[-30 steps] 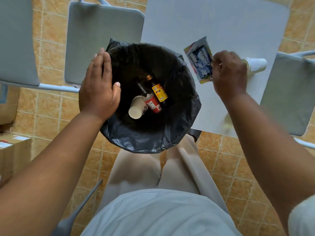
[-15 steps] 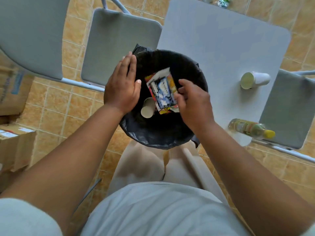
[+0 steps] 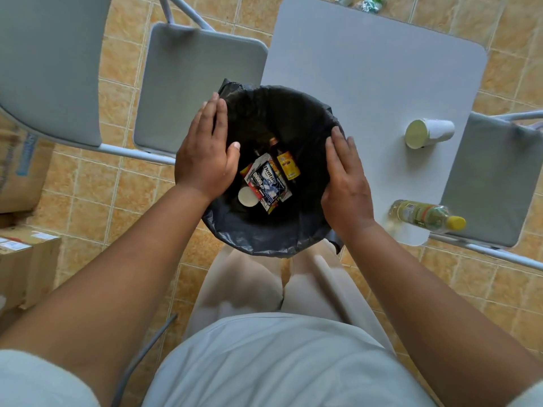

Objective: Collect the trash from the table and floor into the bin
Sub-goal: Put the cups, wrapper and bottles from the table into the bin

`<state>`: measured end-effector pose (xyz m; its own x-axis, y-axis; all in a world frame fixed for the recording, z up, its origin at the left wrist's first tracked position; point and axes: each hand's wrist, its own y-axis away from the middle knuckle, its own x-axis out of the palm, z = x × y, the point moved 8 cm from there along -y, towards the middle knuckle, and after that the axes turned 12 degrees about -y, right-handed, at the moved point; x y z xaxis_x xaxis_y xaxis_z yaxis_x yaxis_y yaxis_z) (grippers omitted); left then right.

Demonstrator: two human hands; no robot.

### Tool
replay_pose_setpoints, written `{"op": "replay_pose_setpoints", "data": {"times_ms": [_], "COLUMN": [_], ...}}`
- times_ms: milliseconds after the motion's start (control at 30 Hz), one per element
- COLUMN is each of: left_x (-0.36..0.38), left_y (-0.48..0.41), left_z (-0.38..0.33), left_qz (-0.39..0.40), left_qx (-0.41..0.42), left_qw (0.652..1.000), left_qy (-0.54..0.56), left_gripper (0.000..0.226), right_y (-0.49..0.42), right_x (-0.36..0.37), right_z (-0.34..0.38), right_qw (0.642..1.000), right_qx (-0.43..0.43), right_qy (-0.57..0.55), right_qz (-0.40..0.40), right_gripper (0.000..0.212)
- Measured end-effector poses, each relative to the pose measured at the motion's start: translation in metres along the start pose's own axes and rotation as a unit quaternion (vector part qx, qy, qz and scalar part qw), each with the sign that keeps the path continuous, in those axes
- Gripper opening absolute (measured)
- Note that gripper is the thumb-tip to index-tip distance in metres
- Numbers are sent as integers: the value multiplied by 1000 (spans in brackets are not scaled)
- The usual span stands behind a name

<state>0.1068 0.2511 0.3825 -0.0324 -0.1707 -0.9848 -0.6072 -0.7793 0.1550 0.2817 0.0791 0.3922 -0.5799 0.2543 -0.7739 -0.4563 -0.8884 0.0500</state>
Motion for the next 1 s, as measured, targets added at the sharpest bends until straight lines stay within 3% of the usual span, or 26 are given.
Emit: {"op": "replay_pose_setpoints", "data": {"times_ms": [300, 633, 800, 1000], "left_x": [3, 6, 10, 11], "left_y": [-14, -43, -44, -45], "left_z": [-74, -166, -175, -174], "left_qz": [14, -4, -14, -22], "left_qx": [45, 91, 99, 93], "left_qw": [998, 996, 993, 993], "left_qy": [43, 0, -60, -72], "left_gripper": [72, 73, 77, 78], "right_y": [-23, -39, -33, 18], "right_x": [-64, -123, -122, -161], "right_z": [-53, -126, -139, -171], "right_qw": [998, 998, 1000, 988], "right_qx": [-7, 23, 23, 89], "right_qy": [-15, 0, -14, -36], "right_qz": [-67, -53, 15, -121], "right_gripper": [63, 61, 69, 45]}}
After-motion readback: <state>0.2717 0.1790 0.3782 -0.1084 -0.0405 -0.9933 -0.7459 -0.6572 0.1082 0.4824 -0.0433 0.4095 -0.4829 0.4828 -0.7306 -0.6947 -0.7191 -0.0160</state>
